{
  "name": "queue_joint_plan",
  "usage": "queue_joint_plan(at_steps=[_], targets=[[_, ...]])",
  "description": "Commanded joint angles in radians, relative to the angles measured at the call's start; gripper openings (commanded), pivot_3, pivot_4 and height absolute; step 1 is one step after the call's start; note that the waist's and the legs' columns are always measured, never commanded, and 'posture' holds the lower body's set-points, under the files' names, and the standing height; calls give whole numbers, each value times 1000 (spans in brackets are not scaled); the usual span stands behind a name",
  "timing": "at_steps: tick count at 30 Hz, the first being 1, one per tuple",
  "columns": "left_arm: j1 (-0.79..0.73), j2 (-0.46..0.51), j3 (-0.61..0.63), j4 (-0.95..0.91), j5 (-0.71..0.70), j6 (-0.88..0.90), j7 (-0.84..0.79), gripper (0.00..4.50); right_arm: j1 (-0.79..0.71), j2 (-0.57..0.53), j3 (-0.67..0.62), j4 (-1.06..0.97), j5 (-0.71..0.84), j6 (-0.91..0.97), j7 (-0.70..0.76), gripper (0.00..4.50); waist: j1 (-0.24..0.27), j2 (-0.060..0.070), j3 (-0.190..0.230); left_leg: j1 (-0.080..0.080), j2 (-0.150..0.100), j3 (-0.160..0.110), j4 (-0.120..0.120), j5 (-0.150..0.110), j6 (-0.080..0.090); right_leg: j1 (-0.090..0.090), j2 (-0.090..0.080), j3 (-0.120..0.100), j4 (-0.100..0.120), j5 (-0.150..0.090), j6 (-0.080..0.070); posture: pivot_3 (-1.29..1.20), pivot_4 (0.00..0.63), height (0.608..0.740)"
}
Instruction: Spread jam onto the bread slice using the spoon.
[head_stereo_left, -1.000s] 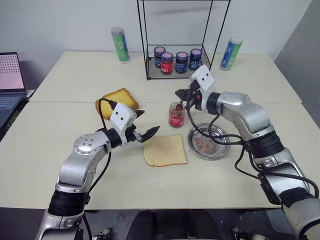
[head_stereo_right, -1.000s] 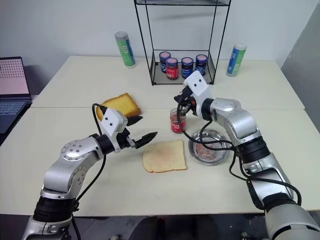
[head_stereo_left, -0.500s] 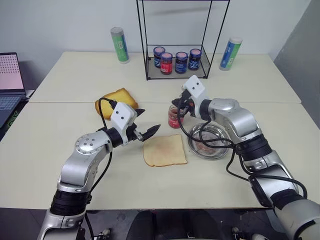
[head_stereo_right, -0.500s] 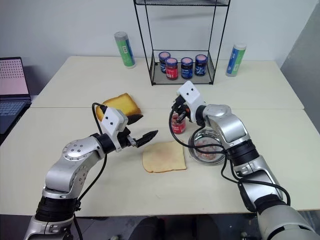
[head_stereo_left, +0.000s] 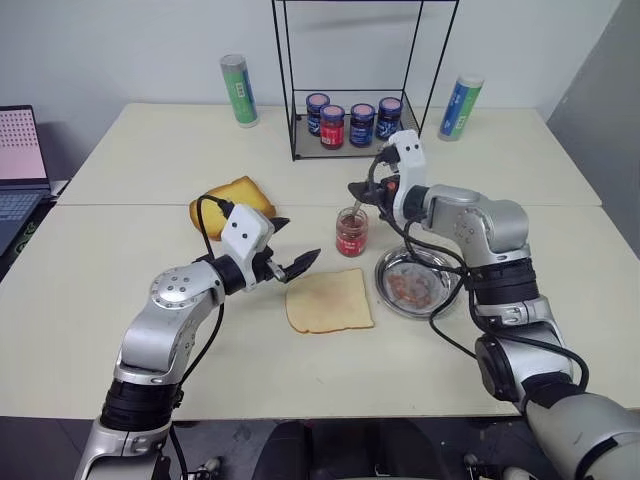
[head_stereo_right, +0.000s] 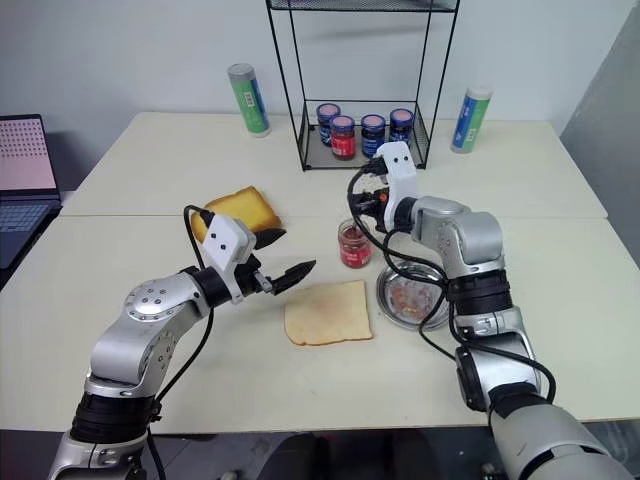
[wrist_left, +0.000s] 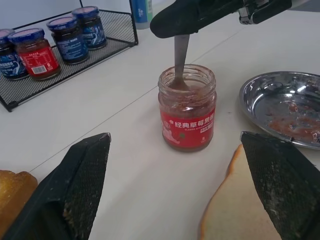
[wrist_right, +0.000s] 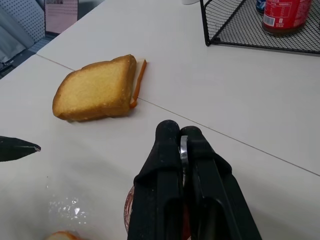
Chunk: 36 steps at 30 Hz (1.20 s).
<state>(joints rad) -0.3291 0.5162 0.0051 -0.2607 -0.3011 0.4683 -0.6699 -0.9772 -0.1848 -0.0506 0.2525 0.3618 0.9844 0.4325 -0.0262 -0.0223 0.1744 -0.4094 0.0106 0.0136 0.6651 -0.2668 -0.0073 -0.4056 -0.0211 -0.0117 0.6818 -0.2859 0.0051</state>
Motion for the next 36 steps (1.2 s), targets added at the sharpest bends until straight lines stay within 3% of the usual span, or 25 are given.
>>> queue_joint_plan(at_steps=[1, 10, 23, 33, 36], targets=[[-21, 3, 0, -5, 0, -25, -8, 4348, -46, 11, -88, -4, 52, 53, -42, 78, 0, 0, 0, 0, 0, 0, 0, 0, 0, 0, 0, 0, 0, 0, 0, 0, 150, 740], [-31, 4, 2, 10, 4, -33, -17, 4348, -19, -10, -65, -41, 48, 72, -51, 78, 0, 0, 0, 0, 0, 0, 0, 0, 0, 0, 0, 0, 0, 0, 0, 0, 150, 740], [-27, 1, 0, 1, 5, -31, -19, 4348, 29, -44, 140, -100, -71, -95, 3, 78, -1, 0, 0, 0, 0, 0, 0, 0, 0, 0, 0, 0, 0, 0, 0, 0, 150, 740], [-24, 5, 9, 1, 3, -32, -18, 4348, 48, -13, 88, -146, -20, 27, -13, 78, 0, 0, 0, 0, 0, 0, 0, 0, 0, 0, 0, 0, 0, 0, 0, 0, 150, 740], [-27, 3, 7, 5, 4, -35, -18, 4348, 43, 27, 19, -151, 22, 95, -54, 78, 0, 0, 0, 0, 0, 0, 0, 0, 0, 0, 0, 0, 0, 0, 0, 0, 150, 740]])
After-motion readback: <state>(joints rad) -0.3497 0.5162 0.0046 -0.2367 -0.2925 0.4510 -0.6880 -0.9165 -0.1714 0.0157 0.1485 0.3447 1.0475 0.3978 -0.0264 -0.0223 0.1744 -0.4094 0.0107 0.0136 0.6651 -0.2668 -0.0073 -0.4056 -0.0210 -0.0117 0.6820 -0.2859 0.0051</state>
